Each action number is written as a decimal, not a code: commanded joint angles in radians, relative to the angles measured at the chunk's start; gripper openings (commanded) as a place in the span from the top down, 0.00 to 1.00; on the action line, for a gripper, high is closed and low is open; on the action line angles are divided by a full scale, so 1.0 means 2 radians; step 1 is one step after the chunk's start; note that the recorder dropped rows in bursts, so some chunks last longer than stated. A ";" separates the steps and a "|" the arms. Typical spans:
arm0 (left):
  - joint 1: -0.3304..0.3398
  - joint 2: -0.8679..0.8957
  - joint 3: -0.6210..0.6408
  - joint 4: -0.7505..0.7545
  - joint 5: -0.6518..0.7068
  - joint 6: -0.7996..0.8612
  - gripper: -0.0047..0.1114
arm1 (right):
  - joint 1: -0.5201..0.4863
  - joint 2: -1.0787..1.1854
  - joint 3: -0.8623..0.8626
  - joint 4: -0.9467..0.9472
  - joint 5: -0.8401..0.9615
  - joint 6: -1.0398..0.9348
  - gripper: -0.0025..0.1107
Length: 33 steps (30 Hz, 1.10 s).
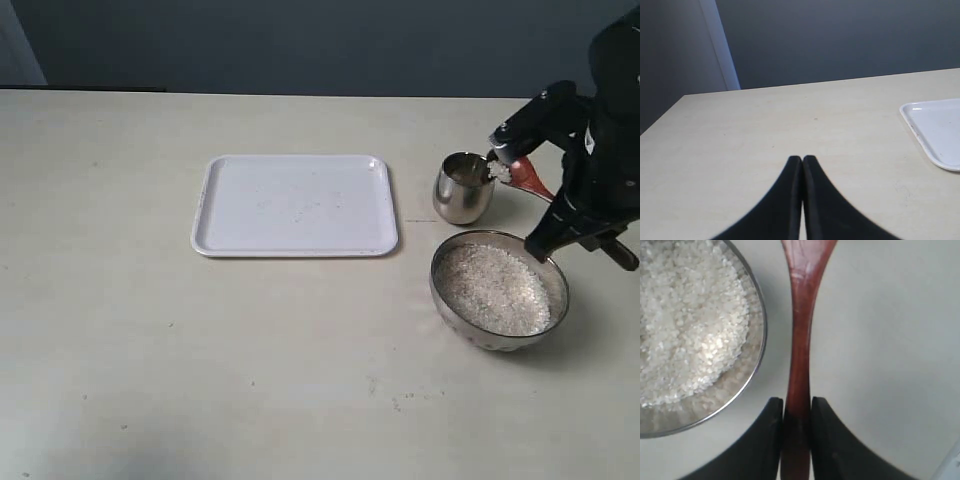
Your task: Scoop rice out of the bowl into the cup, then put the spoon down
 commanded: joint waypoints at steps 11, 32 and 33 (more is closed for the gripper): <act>-0.003 -0.002 -0.001 -0.001 -0.006 -0.002 0.96 | -0.039 0.083 -0.079 0.027 -0.033 -0.060 0.99; -0.003 -0.002 -0.001 -0.001 -0.006 -0.002 0.96 | -0.022 0.117 -0.079 -0.143 -0.087 -0.007 0.99; -0.003 -0.002 -0.001 -0.001 -0.006 -0.002 0.96 | -0.021 0.119 -0.079 -0.150 -0.084 -0.004 0.99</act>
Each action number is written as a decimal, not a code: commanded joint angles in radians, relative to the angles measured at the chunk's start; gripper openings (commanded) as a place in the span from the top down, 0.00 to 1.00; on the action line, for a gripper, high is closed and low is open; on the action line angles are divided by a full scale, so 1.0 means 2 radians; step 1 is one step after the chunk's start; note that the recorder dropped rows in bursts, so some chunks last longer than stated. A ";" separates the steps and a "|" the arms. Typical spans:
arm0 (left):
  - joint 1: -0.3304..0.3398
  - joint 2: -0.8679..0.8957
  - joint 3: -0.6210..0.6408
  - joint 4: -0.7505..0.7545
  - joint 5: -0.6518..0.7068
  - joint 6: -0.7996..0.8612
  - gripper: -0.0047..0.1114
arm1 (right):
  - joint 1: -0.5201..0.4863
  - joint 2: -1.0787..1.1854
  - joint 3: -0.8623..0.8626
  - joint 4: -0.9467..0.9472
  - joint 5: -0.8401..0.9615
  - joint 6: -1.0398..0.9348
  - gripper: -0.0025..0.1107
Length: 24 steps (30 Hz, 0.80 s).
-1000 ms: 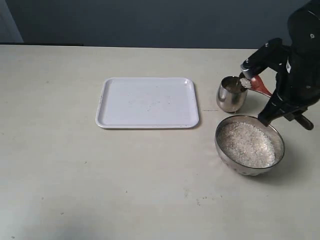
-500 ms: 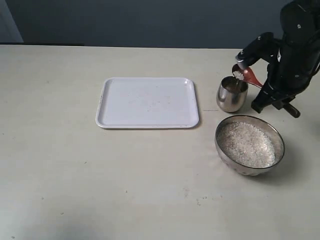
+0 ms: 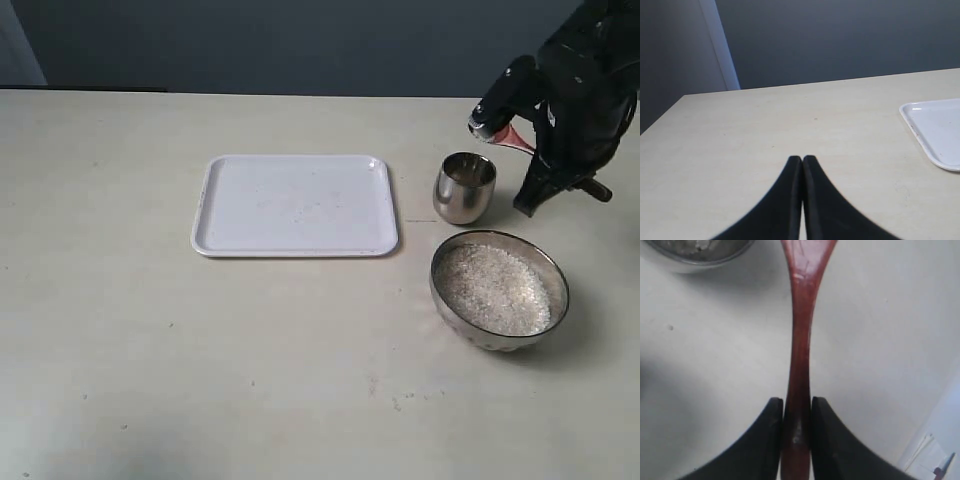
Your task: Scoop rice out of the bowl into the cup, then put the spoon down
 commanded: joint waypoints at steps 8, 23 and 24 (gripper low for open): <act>-0.003 -0.002 -0.001 -0.001 -0.006 -0.002 0.96 | 0.025 0.024 -0.001 -0.089 0.020 0.058 0.99; -0.003 -0.002 -0.001 -0.001 -0.006 -0.002 0.96 | 0.039 0.024 0.015 -0.139 0.024 0.094 0.99; -0.003 -0.002 -0.001 -0.001 -0.006 -0.002 0.96 | 0.041 0.024 0.015 -0.143 0.025 0.095 0.99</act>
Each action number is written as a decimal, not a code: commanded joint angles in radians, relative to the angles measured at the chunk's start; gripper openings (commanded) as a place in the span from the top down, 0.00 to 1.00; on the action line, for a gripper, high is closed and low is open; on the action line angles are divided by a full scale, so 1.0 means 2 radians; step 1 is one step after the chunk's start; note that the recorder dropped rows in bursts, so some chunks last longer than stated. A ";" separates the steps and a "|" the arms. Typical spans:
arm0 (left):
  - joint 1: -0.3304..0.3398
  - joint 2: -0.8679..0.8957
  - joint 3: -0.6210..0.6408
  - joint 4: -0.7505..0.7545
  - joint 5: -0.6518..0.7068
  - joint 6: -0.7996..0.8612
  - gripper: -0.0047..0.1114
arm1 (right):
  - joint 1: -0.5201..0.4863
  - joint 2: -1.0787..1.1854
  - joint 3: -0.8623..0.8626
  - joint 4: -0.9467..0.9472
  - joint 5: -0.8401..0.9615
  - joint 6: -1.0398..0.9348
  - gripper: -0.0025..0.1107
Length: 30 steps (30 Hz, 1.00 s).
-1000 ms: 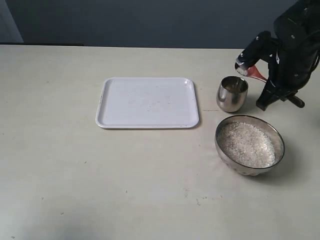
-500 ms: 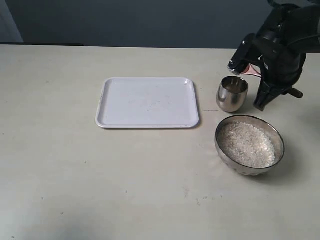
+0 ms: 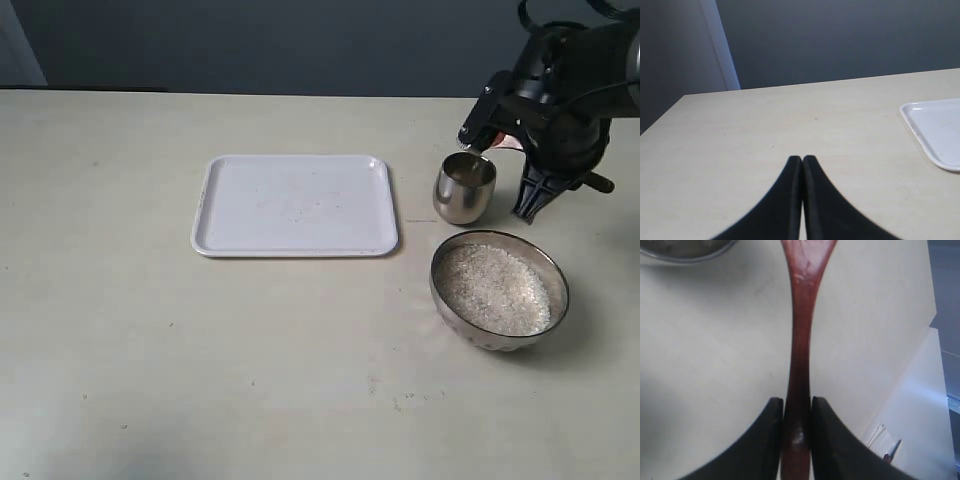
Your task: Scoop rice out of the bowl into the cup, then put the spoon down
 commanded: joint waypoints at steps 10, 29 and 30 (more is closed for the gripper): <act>-0.003 -0.002 -0.001 -0.001 -0.006 -0.002 0.96 | 0.020 0.000 0.002 -0.051 0.026 0.029 0.99; -0.003 -0.002 -0.001 -0.001 -0.006 -0.002 0.96 | 0.043 0.000 0.037 -0.101 0.046 0.080 0.99; -0.003 -0.002 -0.001 -0.001 -0.006 -0.002 0.96 | 0.043 0.000 0.037 -0.103 0.046 0.085 0.99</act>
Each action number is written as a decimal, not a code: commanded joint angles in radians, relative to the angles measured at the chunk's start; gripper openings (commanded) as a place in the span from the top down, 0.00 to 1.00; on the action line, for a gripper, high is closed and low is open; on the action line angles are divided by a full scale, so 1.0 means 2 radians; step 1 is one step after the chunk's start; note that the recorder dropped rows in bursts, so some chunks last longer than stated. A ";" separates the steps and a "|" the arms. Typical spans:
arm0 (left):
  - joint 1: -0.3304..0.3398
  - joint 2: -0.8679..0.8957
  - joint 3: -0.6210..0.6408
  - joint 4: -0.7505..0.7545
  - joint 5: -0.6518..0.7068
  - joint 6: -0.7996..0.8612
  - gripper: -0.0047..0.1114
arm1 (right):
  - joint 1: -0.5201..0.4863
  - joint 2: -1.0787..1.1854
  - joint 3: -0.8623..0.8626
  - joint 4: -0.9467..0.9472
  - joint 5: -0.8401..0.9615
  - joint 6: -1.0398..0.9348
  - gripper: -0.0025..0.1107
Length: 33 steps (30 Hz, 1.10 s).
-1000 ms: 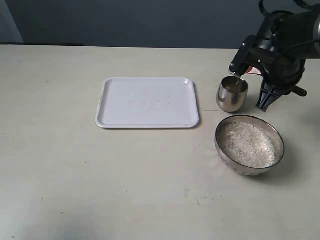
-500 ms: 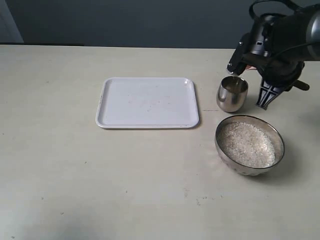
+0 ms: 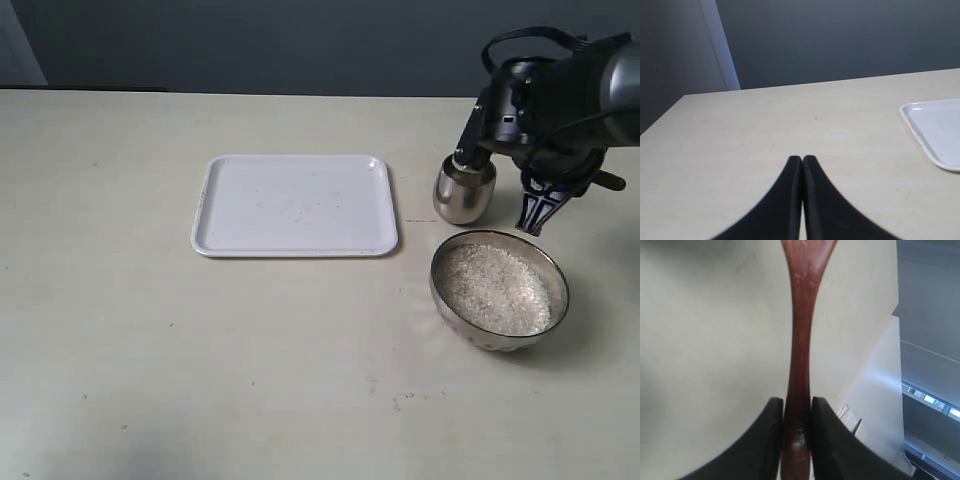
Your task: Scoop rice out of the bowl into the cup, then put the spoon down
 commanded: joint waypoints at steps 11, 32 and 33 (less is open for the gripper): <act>-0.003 -0.002 -0.001 -0.001 -0.006 -0.002 0.96 | 0.007 0.001 0.002 -0.021 0.021 0.051 0.99; -0.003 -0.002 -0.001 -0.001 -0.006 -0.002 0.96 | 0.013 0.001 0.002 0.039 -0.022 0.027 0.99; -0.003 -0.002 -0.001 -0.001 -0.006 -0.002 0.96 | 0.013 0.001 0.002 0.040 -0.022 0.027 0.99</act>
